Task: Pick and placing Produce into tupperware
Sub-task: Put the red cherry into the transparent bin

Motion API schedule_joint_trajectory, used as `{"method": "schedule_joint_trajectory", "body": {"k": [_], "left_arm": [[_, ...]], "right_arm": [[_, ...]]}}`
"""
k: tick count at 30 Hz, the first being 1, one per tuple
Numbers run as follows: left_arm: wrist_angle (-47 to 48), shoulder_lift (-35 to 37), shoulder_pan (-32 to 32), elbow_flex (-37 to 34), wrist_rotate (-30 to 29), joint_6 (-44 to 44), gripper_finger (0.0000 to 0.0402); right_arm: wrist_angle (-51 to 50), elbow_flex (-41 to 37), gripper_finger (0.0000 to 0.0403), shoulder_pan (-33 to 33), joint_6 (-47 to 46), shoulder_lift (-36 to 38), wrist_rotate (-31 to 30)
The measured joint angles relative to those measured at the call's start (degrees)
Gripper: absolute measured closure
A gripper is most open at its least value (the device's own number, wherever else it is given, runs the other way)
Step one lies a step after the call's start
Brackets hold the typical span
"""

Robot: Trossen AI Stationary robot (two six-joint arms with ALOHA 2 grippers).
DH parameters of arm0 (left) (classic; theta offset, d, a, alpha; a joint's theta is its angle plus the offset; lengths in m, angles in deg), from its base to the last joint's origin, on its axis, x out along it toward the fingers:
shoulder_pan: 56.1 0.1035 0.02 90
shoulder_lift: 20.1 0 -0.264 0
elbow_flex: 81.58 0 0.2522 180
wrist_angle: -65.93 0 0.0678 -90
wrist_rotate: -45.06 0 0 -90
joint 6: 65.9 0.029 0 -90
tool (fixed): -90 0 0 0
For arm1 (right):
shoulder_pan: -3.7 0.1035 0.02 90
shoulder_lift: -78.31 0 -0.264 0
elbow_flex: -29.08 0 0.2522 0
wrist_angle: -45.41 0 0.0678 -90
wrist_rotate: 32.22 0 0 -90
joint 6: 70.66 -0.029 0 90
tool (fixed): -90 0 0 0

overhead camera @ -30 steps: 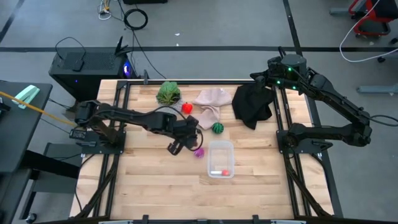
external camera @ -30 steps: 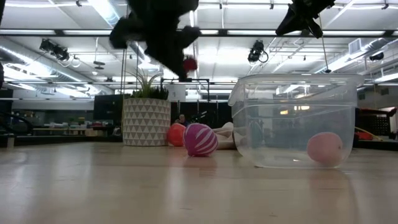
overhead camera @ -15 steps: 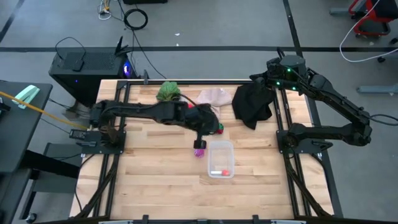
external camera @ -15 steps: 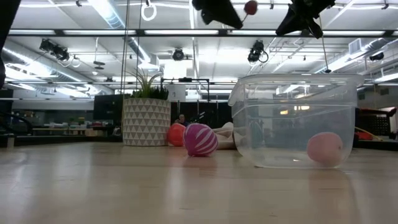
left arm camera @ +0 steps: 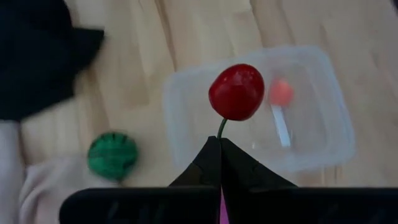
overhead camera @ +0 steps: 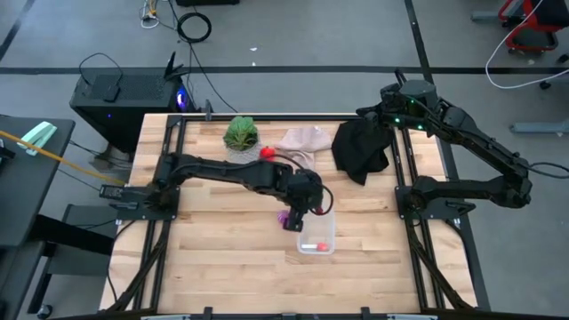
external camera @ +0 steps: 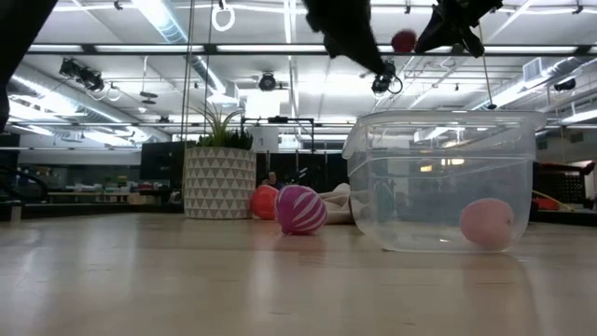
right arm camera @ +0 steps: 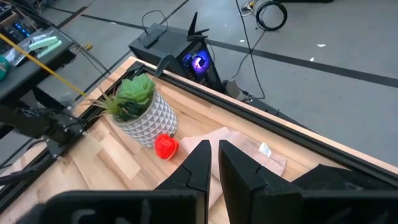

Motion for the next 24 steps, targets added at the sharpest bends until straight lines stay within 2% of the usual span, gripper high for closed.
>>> {"method": "schedule_joint_trajectory", "body": {"k": [12,24], "left_arm": [[-3.51,-4.76,-0.52,-0.13,0.12,-3.47,0.0399],[-3.3,-5.23,-0.46,-0.13,0.09,-4.04,0.0395]], "right_arm": [[-0.49,0.0,0.0365,0.0,0.17,0.02,0.03],[-0.77,0.0,0.0365,0.0,0.17,0.02,0.03]]}}
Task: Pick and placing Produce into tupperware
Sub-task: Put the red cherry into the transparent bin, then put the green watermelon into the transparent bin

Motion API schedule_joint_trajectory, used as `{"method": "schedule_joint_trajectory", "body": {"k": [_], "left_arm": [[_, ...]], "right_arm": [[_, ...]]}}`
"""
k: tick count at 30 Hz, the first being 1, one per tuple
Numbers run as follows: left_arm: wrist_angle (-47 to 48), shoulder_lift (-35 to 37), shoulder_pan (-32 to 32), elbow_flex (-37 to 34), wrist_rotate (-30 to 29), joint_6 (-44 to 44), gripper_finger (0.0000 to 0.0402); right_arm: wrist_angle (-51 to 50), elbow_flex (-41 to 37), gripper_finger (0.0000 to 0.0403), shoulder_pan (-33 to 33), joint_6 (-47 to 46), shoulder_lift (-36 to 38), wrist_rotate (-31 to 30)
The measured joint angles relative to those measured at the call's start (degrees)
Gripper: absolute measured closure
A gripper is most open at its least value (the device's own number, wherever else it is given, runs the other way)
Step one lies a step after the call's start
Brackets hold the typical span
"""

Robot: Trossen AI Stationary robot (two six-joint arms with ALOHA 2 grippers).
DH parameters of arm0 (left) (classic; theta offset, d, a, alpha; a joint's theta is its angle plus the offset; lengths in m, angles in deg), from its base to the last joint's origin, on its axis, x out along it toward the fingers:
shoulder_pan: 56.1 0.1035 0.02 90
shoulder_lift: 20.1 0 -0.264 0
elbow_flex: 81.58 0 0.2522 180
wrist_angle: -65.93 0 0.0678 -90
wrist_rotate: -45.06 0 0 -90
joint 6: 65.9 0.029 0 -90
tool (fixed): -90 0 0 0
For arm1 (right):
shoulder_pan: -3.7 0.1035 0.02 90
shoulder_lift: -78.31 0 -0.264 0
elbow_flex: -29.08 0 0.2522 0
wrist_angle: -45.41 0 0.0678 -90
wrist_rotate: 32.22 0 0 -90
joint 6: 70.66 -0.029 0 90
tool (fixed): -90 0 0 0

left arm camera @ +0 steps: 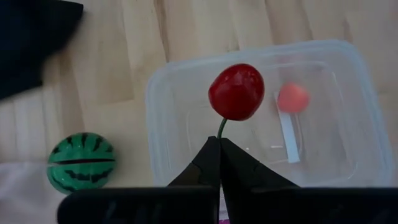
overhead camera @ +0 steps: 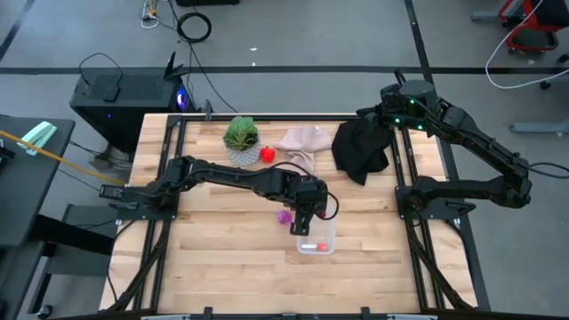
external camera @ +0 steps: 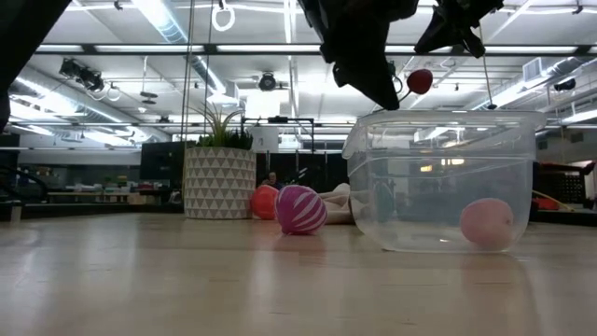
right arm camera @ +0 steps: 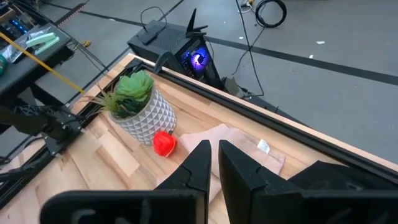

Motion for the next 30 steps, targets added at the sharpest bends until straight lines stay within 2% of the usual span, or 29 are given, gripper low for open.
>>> {"method": "schedule_joint_trajectory", "body": {"k": [14,23,30], "left_arm": [[-0.12,0.0,0.02,0.0,-0.05,1.66,0.0392],[-0.09,0.0,0.02,0.0,-0.07,3.01,0.0357],[-0.07,0.02,0.24,0.0,-0.61,2.6,0.035]], "right_arm": [[-0.05,0.0,0.0365,0.0,-0.65,0.0,-0.01],[-0.05,0.0,0.0365,0.0,-0.63,0.0,-0.01],[-0.06,0.0,0.0365,0.0,-0.63,0.0,-0.02]]}}
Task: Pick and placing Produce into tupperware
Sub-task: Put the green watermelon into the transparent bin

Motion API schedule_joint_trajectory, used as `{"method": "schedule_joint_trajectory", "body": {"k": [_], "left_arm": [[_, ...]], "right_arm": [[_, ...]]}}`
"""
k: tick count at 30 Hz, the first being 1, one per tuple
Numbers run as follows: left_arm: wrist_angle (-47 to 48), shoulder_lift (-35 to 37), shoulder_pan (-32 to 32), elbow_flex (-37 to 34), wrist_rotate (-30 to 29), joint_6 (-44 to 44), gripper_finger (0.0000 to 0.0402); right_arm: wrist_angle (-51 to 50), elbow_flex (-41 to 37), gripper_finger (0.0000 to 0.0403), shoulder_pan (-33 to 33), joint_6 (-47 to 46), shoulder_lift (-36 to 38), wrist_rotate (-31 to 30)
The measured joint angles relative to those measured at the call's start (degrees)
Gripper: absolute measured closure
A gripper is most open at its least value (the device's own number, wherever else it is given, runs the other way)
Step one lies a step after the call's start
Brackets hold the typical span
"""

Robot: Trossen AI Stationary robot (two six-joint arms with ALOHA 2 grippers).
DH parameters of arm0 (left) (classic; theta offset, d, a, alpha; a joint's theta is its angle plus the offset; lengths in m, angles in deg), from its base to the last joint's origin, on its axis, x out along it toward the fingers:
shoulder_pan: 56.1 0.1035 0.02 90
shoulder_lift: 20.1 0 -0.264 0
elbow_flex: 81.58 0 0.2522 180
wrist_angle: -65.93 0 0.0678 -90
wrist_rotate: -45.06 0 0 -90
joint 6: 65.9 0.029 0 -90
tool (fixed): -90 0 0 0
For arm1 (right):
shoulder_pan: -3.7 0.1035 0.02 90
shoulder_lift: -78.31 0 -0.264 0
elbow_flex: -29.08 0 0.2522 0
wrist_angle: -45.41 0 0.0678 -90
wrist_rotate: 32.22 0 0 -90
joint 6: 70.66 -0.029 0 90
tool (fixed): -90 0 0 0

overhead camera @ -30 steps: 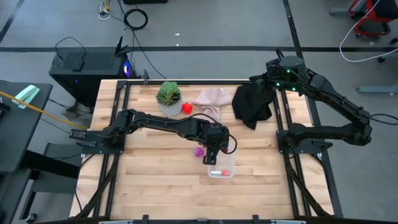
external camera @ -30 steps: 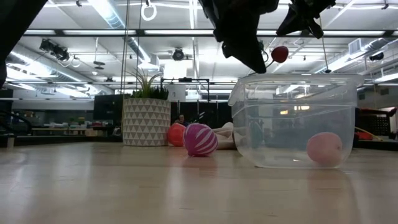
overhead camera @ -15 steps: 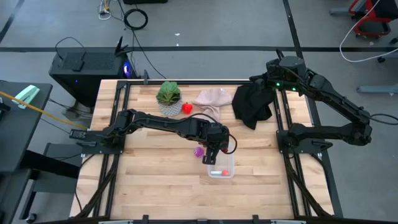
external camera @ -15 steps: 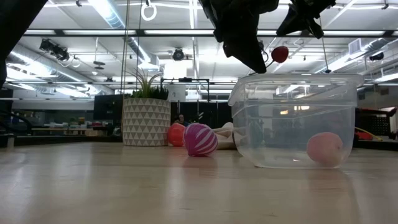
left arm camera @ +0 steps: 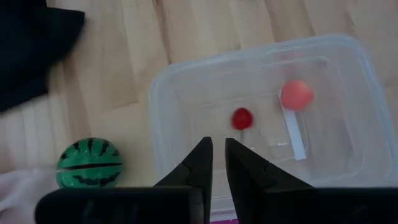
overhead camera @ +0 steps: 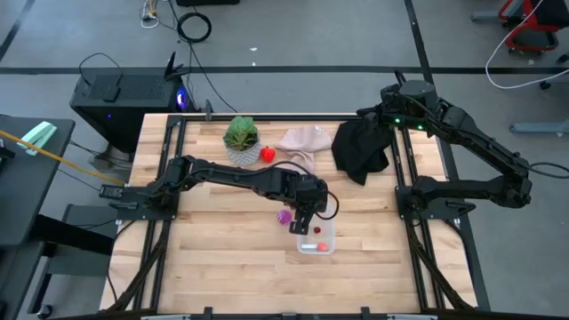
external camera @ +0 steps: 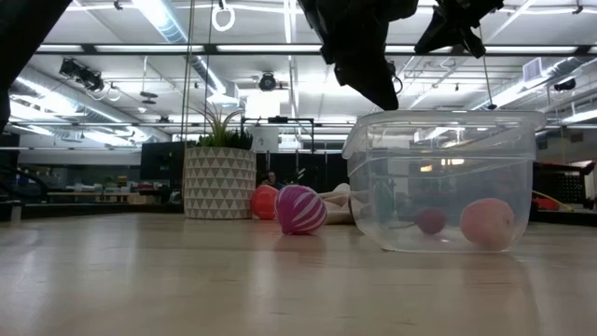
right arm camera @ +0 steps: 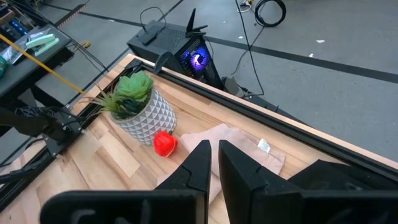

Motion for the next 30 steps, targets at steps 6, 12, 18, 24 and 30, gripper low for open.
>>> {"method": "schedule_joint_trajectory", "body": {"k": [6,12,18,24,30], "left_arm": [[-0.01,0.0,1.65,0.04,-3.76,-6.82,0.0349],[0.88,3.03,3.82,0.39,-3.99,-13.65,0.0342],[-4.55,8.65,4.0,0.44,-4.97,-13.56,0.0339],[-22.25,12.84,3.21,0.0,-4.96,-11.58,0.0352],[-40.1,14.78,2.7,-0.13,-4.37,-13.04,0.0361]], "right_arm": [[-0.03,0.0,0.0365,0.0,0.07,0.0,-0.01],[-0.33,0.0,0.0365,-0.02,0.5,0.0,-0.01],[-0.48,0.0,0.0365,-0.02,1.14,0.0,-0.03],[-0.75,0.0,0.0365,-0.02,1.74,0.0,-0.04],[-2.85,0.0,0.0365,-0.02,2.14,0.0,-0.01]]}}
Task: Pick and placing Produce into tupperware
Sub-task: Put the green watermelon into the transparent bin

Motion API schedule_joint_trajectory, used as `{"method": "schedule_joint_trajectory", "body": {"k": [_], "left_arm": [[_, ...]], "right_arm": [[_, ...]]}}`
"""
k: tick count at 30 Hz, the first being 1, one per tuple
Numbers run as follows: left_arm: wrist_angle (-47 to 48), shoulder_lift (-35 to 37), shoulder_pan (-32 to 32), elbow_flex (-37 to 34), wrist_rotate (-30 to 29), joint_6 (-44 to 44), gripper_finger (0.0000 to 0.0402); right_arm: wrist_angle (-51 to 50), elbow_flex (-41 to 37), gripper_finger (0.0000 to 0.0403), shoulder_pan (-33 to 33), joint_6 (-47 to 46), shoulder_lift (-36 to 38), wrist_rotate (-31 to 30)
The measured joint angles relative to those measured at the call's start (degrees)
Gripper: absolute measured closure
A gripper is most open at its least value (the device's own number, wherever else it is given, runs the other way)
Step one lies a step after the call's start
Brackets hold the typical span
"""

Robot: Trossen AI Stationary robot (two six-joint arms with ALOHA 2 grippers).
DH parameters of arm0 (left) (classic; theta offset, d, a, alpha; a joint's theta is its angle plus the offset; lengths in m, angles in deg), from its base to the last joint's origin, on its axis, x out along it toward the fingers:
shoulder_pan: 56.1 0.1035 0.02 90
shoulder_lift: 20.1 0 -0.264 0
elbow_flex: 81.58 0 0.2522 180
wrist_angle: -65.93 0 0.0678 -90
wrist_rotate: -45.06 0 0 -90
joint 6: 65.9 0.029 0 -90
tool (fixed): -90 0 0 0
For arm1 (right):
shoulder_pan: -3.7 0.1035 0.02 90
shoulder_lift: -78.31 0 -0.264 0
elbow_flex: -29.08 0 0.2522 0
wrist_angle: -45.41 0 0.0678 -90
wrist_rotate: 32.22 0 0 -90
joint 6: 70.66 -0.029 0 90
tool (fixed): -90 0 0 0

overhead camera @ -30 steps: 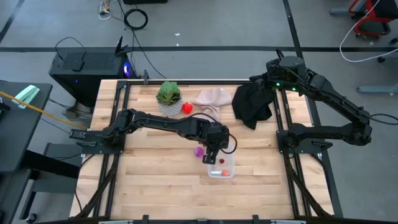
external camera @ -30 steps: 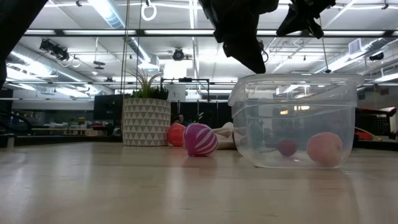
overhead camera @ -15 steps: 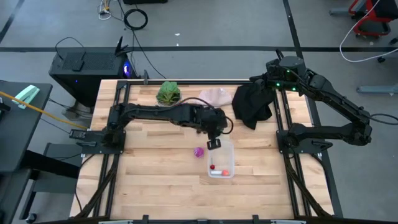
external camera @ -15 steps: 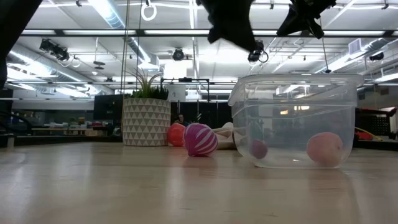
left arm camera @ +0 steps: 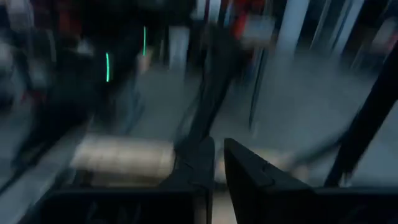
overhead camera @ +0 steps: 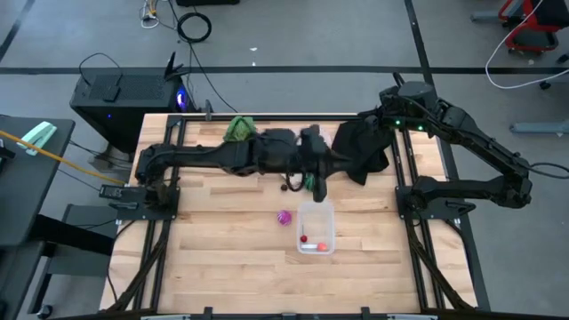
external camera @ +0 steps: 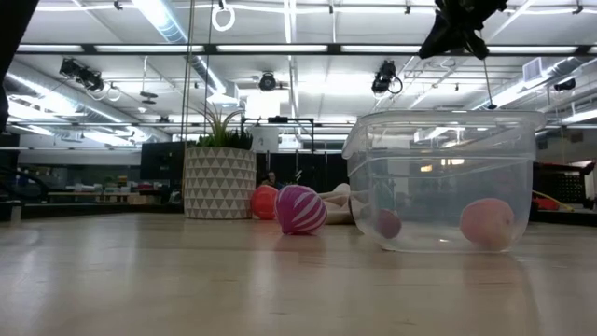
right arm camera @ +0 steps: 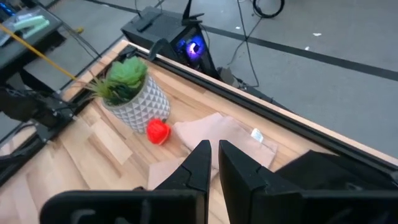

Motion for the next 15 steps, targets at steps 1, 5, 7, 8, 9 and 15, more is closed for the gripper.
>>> {"method": "schedule_joint_trajectory", "body": {"k": [1,5,7,8,9,15], "left_arm": [[-2.94,0.43,-0.11,0.0,0.41,-0.96,0.0363],[-21.81,0.56,-0.19,0.02,3.27,-4.93,0.037],[-33.8,0.31,-0.15,-0.02,6.55,-5.48,0.0375],[-41.46,-0.03,-0.01,0.0,8.5,-5.5,0.0378],[-48.73,-0.33,0.09,0.04,10.37,-5.65,0.0381],[-78.48,-1.73,1.99,0.0,12.95,-12.36,0.0397]], "right_arm": [[-0.22,0.0,0.0365,0.0,0.02,-0.02,-0.04],[-1.16,0.0,0.0365,0.0,0.34,-0.02,-0.02],[-1.26,0.0,0.0365,0.0,0.46,0.0,-0.11],[-1.29,0.0,0.0365,0.0,0.46,-0.01,-0.23],[-1.26,0.0,0.0365,0.0,0.46,-0.01,-0.24],[-1.31,0.0,0.0365,0.0,0.46,0.0,-0.24]]}}
